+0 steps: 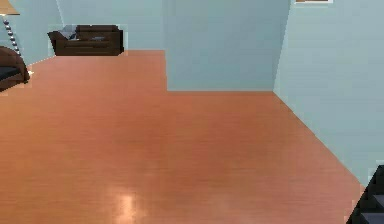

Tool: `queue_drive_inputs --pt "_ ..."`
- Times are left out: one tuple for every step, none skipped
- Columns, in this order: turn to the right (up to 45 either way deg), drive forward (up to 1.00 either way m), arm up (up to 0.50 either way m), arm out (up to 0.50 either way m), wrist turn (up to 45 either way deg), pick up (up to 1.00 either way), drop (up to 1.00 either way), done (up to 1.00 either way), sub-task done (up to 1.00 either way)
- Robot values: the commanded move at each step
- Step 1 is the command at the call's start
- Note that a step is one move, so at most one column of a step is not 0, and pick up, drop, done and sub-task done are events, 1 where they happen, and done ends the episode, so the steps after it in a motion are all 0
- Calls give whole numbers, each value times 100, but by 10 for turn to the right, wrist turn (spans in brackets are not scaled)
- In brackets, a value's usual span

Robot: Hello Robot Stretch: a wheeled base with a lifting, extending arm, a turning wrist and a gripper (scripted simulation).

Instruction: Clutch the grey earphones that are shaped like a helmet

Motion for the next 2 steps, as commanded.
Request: queue_drive_inputs --pt "0 0 50 0 0 0 0 0 0" --pt "0 0 6 0 0 0 0 0 0"
